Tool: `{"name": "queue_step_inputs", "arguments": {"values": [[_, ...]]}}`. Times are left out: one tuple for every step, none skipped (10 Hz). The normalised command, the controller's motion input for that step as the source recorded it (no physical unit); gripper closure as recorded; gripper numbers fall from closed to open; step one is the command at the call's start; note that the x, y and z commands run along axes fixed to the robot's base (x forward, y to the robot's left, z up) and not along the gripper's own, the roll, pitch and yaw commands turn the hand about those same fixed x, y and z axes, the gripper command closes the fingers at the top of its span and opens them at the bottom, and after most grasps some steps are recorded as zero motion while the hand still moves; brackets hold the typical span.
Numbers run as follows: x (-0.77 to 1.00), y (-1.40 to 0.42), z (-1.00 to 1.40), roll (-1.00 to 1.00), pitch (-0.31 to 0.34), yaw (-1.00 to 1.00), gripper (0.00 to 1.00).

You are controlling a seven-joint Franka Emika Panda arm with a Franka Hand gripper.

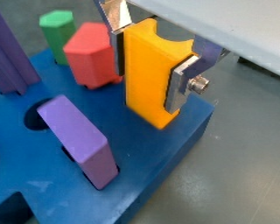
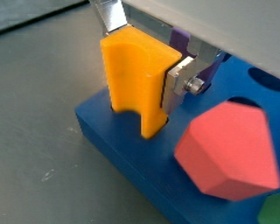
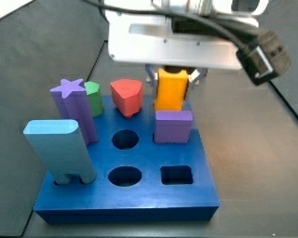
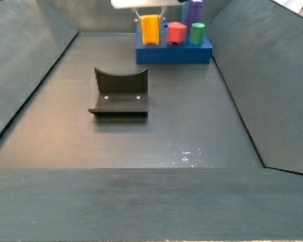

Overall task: Pick up the arch object. Move up. Rotate the arch object. Move to above the board. Insert the arch object.
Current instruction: Insert the arch object.

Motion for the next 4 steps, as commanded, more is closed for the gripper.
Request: {"name": "queue_step_inputs", "arguments": {"values": [[0.09, 0.00, -0.52, 0.07, -0.059, 0.00, 1.00], [0.08, -0.01, -0.43, 0.08, -0.017, 0.00, 1.00], [0.00, 0.00, 0.00, 0.00, -0.034, 0.00, 1.00], [0.00, 0.00, 0.00, 0.00, 0.000, 0.00, 1.00]]}}
